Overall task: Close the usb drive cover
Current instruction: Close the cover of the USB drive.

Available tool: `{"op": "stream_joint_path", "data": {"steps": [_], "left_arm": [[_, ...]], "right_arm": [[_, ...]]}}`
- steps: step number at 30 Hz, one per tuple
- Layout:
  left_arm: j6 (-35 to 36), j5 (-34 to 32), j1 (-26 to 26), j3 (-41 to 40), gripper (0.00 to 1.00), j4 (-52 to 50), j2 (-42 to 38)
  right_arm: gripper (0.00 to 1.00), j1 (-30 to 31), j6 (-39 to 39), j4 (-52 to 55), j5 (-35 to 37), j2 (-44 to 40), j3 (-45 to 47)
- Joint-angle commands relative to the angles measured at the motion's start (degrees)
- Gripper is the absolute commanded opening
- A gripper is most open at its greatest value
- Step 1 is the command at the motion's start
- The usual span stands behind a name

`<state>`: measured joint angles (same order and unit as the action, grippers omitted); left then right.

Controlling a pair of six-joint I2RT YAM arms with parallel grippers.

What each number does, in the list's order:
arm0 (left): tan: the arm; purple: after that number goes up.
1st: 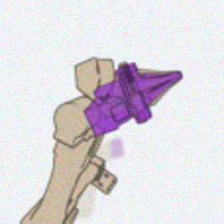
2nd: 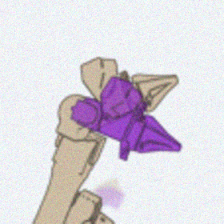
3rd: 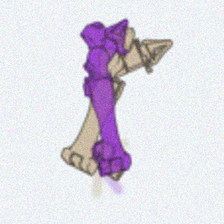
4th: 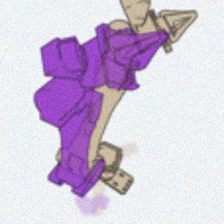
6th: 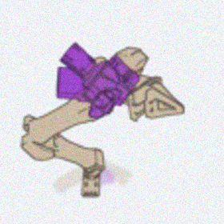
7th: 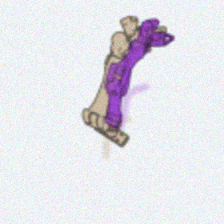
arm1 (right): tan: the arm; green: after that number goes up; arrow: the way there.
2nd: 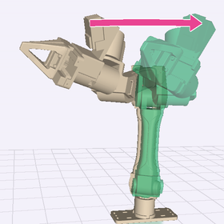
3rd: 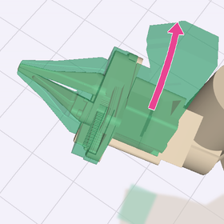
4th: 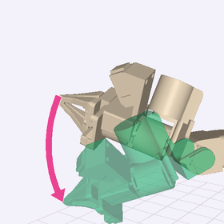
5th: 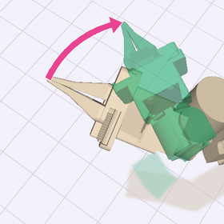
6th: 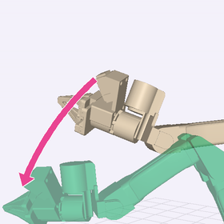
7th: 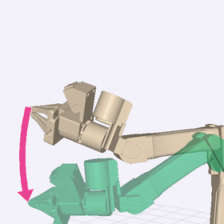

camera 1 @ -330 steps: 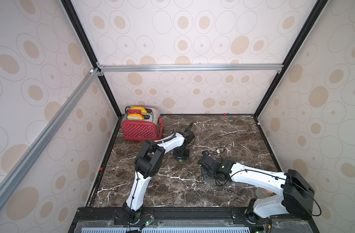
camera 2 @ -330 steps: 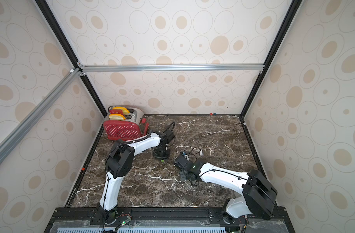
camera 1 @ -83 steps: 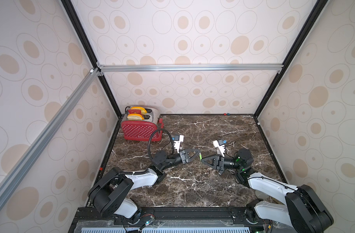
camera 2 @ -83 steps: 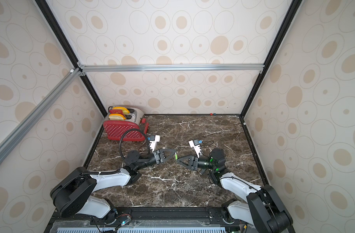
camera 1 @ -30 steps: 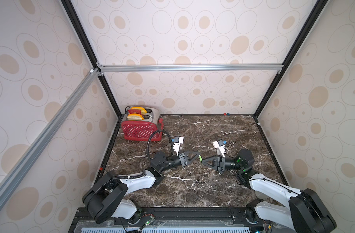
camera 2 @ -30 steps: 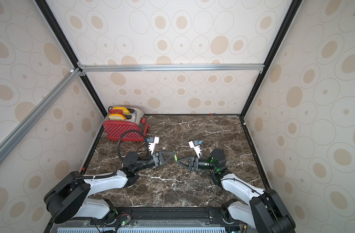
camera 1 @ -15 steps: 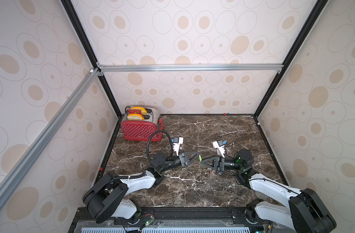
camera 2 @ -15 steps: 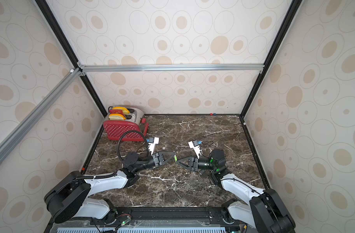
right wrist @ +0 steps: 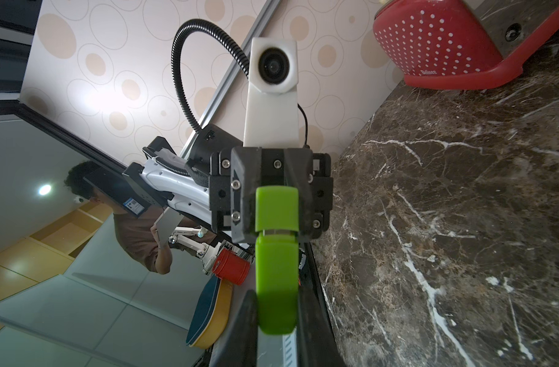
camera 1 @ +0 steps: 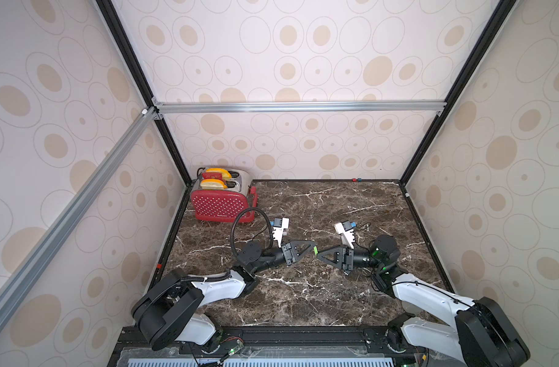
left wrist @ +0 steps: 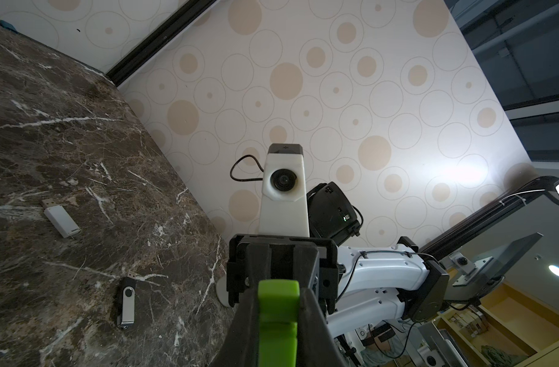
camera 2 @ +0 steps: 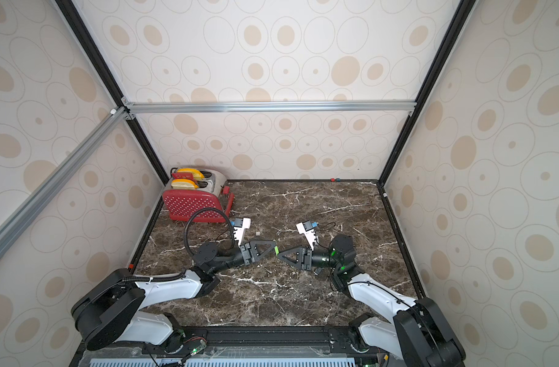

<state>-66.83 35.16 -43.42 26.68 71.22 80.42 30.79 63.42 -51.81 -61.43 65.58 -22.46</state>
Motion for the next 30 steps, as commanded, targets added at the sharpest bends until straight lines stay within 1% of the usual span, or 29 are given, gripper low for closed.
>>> {"op": "stream_joint_path", "data": {"steps": [1,10,20,30], "left_arm": [[-0.6,4.2,-2.3,-0.5,0.0,-0.1,0.9],[-0.4,4.6,-2.3,-1.0,0.0,-1.1,-0.2],[-0.5,4.7,-2.9,-1.6,0.0,-0.7,-0.4],[-0.6,4.7,-3.9,-1.2,0.0,-0.7,0.0]], "right_arm": [[0.0,-0.3,-0.6,-4.4,3.1,-0.4,-1.8],[0.0,-0.5,-1.6,-2.8,3.9,-1.4,-2.0],[0.0,-0.8,-0.9,-3.4,4.0,-0.8,-3.3],[0.0,-0.8,1.2,-6.8,4.4,1.4,-3.9]]}}
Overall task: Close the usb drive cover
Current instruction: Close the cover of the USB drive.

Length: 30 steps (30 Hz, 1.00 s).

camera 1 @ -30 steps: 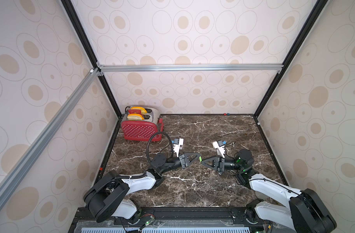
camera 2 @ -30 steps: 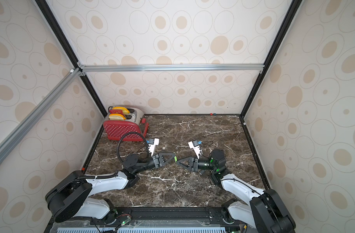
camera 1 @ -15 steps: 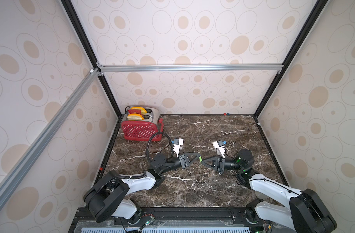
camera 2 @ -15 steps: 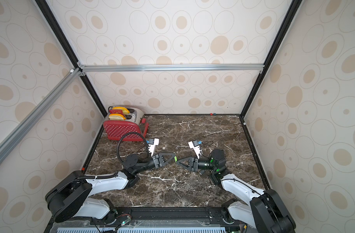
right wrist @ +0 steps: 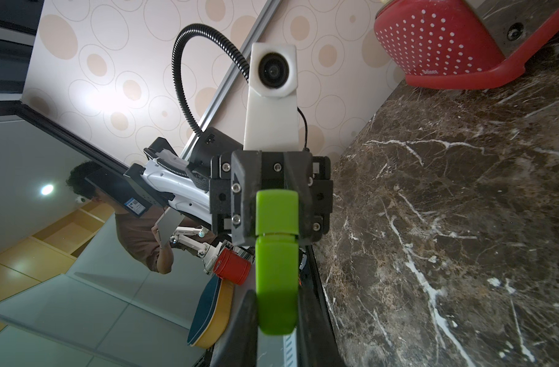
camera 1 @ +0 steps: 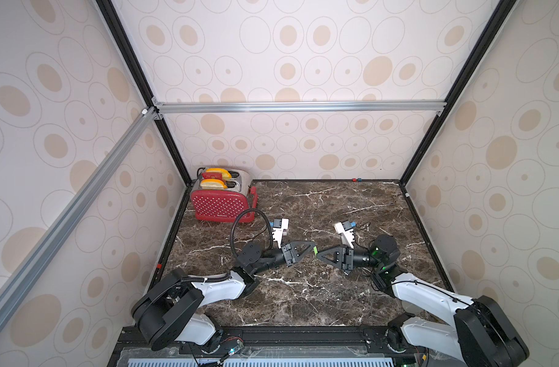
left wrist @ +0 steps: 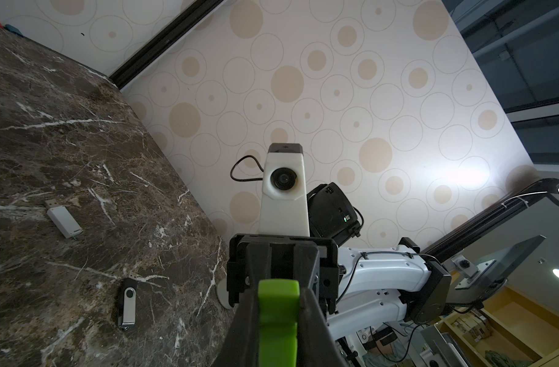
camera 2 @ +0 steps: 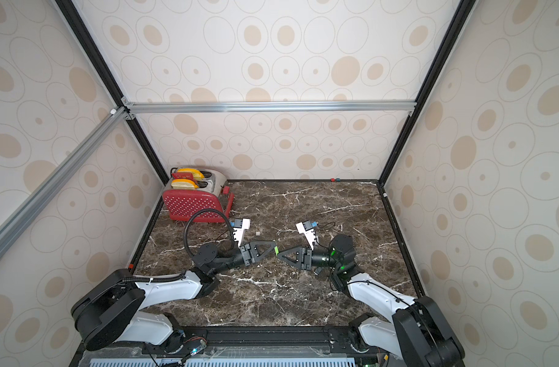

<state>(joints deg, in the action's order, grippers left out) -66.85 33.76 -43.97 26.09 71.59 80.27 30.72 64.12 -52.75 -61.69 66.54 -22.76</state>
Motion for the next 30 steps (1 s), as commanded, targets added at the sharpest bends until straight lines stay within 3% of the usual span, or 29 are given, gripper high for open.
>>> {"op": "stream_joint_path", "data": {"steps": [1,30], "left_arm": [[-0.5,6.1,-3.6,-0.6,0.0,-1.0,0.2],[-0.2,6.6,-8.7,-3.4,0.0,-0.4,1.1]], "right_arm": [[0.0,-0.7,0.4,-5.6,4.6,0.4,-3.9],[0.0,-2.0,-0.1,-4.1,4.3,0.7,-6.2]]}}
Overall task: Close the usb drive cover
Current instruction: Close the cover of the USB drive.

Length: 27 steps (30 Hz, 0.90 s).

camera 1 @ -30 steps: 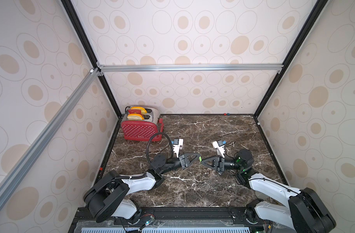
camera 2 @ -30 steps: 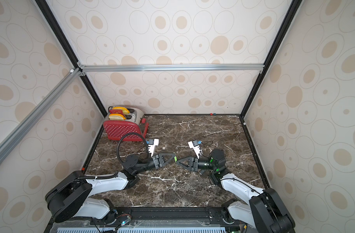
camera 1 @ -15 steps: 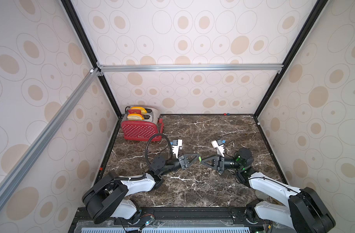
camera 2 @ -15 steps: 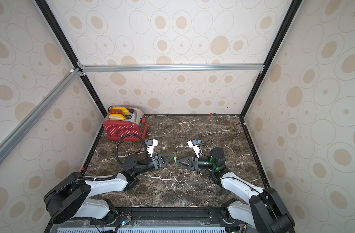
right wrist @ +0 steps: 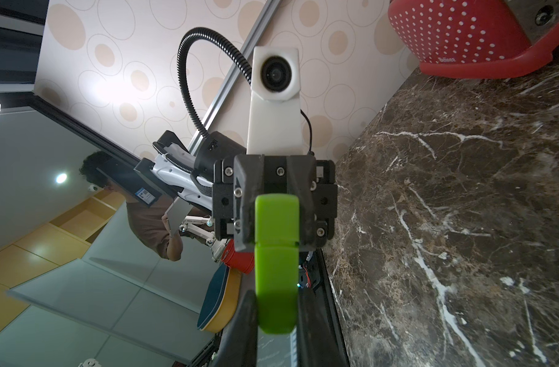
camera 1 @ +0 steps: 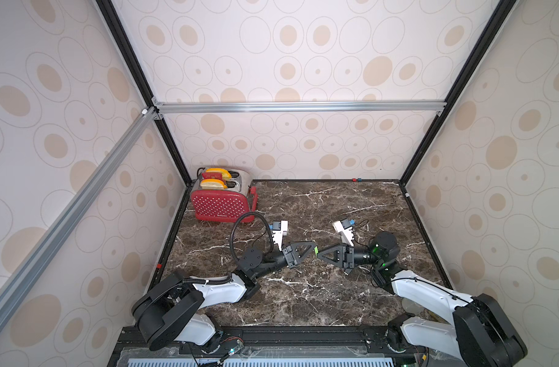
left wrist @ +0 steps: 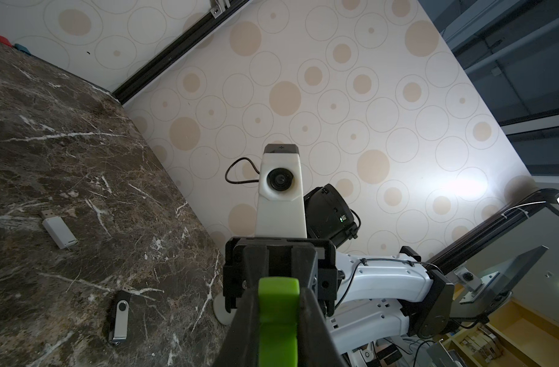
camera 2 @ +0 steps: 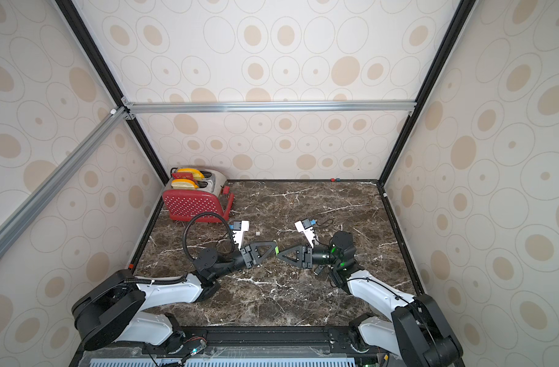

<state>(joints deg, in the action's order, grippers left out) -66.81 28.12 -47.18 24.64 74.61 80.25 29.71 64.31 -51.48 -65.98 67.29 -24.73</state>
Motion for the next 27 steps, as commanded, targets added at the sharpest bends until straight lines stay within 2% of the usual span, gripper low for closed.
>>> {"op": "stream_joint_path", "data": {"steps": [1,19,27], "left_arm": [[-0.3,12.3,-5.6,-2.2,0.0,-3.4,1.0],[0.8,14.1,-9.9,-2.9,0.0,-4.3,3.1],[1.9,14.2,-10.6,-4.1,0.0,-6.9,1.3]], "right_arm": [[0.0,-1.2,-0.3,-5.3,8.6,-0.1,-4.2],[0.0,-2.5,0.4,-4.6,7.9,-0.4,-5.2],[0.0,-3.3,0.0,-3.7,7.7,-0.9,-5.3]]}}
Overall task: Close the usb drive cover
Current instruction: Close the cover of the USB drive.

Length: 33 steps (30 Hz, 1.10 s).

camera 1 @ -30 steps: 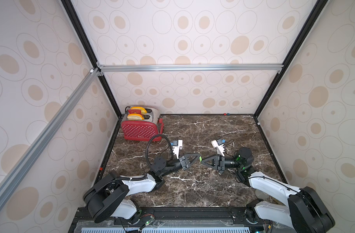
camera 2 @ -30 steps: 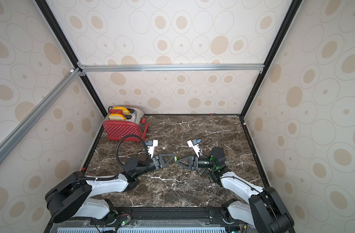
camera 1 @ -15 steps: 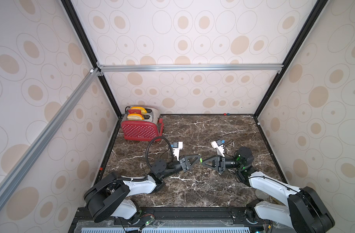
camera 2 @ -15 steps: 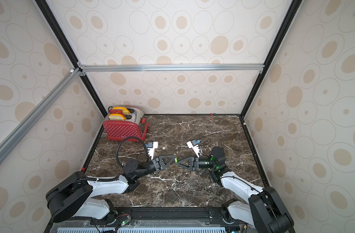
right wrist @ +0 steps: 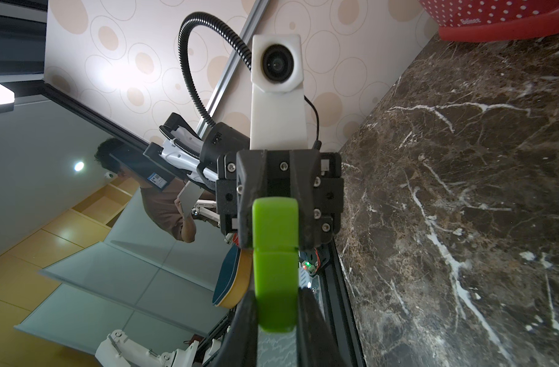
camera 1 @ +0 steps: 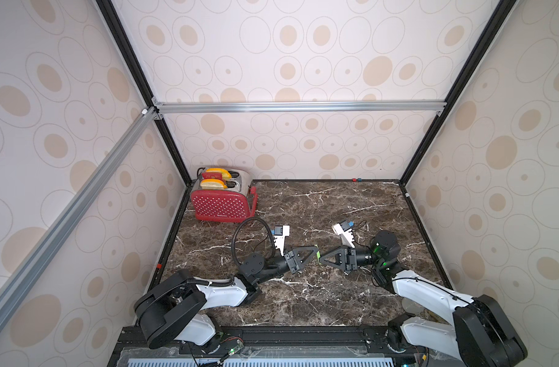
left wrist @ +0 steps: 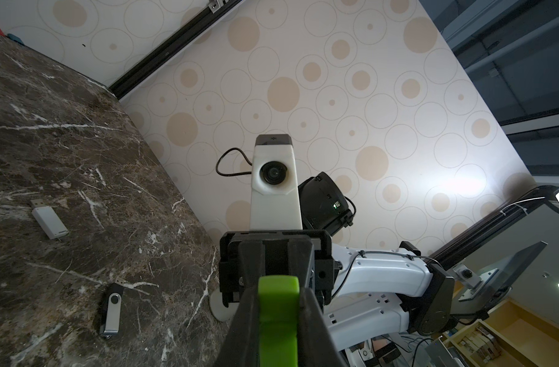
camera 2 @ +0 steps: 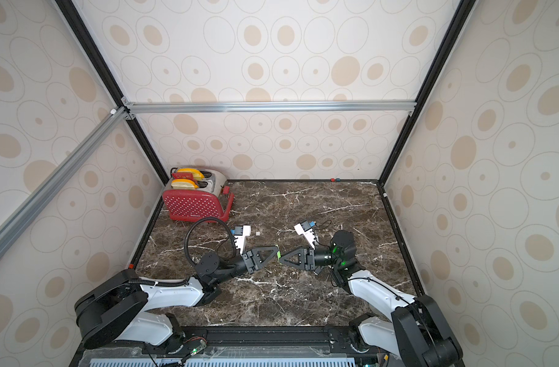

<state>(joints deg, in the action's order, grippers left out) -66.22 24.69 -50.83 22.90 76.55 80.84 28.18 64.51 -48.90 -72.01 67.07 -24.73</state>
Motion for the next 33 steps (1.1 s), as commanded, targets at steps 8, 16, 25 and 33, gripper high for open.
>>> {"op": "stream_joint_path", "data": {"steps": [8,16,25,33], "left_arm": [[3.9,19.6,-7.0,-1.1,0.0,-16.0,-3.5],[10.2,18.9,-7.0,1.1,0.0,-30.4,-11.5],[8.3,18.7,-7.0,1.6,0.0,-26.4,-7.8],[7.9,19.5,-7.0,1.8,0.13,-26.8,-8.7]], "right_arm": [[0.0,-2.2,-0.4,-5.6,13.4,-1.0,-5.1],[0.0,-2.2,-0.4,-6.1,13.4,-0.7,-4.9],[0.0,-2.2,-0.1,-6.8,13.4,-0.9,-4.8],[0.0,-2.2,-0.4,-6.5,13.4,-1.3,-4.6]]}}
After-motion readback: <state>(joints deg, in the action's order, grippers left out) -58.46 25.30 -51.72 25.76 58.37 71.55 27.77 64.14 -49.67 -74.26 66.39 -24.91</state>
